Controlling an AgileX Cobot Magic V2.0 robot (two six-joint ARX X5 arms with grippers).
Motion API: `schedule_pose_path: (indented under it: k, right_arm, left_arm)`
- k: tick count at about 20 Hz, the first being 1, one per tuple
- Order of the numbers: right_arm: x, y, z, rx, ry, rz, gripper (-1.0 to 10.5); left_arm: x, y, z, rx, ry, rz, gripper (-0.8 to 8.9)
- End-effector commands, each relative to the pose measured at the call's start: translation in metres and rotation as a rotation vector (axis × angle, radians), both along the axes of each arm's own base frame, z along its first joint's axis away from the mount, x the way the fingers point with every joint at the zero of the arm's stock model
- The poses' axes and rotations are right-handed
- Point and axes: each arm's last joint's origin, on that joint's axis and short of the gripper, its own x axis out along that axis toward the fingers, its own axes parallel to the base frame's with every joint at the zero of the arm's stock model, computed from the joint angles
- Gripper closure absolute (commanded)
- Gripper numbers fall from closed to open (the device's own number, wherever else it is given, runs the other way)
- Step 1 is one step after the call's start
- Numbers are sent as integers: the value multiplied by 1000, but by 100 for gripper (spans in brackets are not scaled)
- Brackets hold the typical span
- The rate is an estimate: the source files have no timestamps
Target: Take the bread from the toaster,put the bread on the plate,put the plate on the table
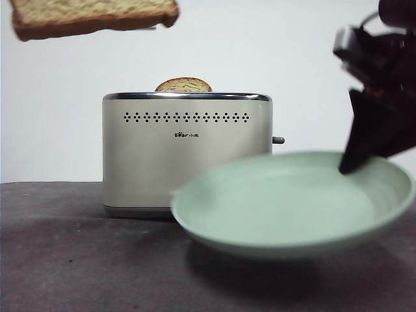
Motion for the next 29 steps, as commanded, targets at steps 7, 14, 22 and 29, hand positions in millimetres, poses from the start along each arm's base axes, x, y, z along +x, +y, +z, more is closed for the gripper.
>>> schedule_pose_path:
  k: [7, 14, 22, 29]
  right_arm:
    - [-18, 30, 22, 97, -66, 79, 942]
    - [-23, 53, 30, 165, -124, 141, 942]
    - [-23, 53, 30, 166, -124, 140, 942]
    - [-24, 53, 29, 162, -116, 140, 942]
  left_arm:
    - [39, -27, -18, -15, 174, -142, 810]
    - [91, -77, -65, -6, 367, -316, 810]
    - [122, -99, -114, 69, 538, -308, 554]
    - [122, -107, -98, 117, 450, -312, 487]
